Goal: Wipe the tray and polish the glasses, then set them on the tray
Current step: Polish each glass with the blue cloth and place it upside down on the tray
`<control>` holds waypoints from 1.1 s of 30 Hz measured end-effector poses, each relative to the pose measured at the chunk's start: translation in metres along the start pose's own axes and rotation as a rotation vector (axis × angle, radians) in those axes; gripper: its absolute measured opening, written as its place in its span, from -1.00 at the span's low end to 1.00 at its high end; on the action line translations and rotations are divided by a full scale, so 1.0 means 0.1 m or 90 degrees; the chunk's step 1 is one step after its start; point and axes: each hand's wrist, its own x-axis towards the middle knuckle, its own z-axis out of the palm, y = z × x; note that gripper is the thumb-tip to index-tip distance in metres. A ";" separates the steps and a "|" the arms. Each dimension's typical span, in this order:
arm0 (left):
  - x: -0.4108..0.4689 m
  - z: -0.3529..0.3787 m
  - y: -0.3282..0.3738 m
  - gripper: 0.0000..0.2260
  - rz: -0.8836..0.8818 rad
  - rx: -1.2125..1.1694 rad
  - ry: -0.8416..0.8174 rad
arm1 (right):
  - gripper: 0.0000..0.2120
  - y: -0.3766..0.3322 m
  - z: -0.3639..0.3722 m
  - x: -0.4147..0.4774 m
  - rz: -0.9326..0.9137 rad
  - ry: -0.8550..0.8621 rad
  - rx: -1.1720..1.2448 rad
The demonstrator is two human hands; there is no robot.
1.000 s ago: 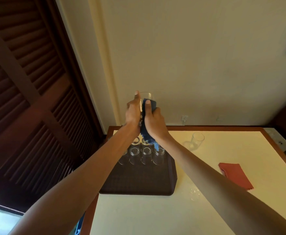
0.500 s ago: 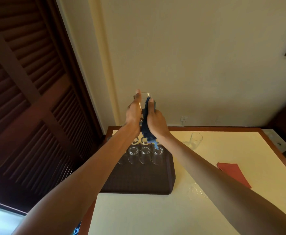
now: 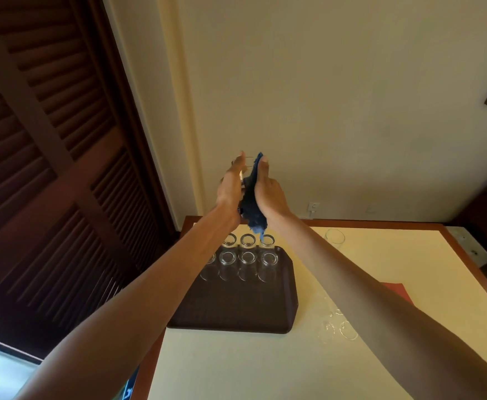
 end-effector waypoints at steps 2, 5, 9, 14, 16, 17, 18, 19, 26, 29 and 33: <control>0.01 0.00 0.00 -0.20 0.006 -0.007 0.020 | -0.30 0.07 0.03 -0.09 -0.041 0.009 -0.050; 0.00 0.02 0.00 -0.37 0.041 -0.012 0.016 | -0.57 0.13 0.09 -0.14 -0.144 0.071 -0.059; -0.06 0.08 0.01 -0.43 0.043 -0.016 0.005 | -0.59 -0.03 -0.03 -0.10 -0.226 0.124 -0.058; -0.11 0.13 0.05 -0.39 0.061 0.043 0.012 | -0.28 -0.10 -0.13 0.07 -0.041 0.050 0.013; -0.08 0.11 0.06 -0.39 0.040 0.048 0.011 | -0.26 -0.03 -0.07 0.06 0.005 0.027 0.020; -0.08 0.10 0.06 -0.34 0.029 0.037 0.013 | -0.25 0.02 -0.06 0.04 0.011 0.015 -0.003; -0.06 0.07 0.06 -0.28 0.021 0.027 0.014 | -0.24 0.05 -0.06 -0.01 0.008 0.001 -0.032; -0.02 0.05 0.04 -0.22 0.019 0.018 0.014 | -0.25 0.08 -0.05 -0.06 -0.012 -0.010 -0.058; -0.06 0.05 0.03 -0.44 0.065 0.014 -0.009 | -0.59 -0.04 -0.02 -0.09 -0.255 0.107 -0.068; -0.11 0.09 0.10 -0.30 0.085 0.033 -0.044 | -0.43 -0.13 -0.14 -0.07 -0.229 0.105 -0.016; -0.15 0.13 0.16 -0.26 0.059 0.056 0.009 | -0.25 -0.08 -0.12 -0.07 -0.109 0.023 -0.045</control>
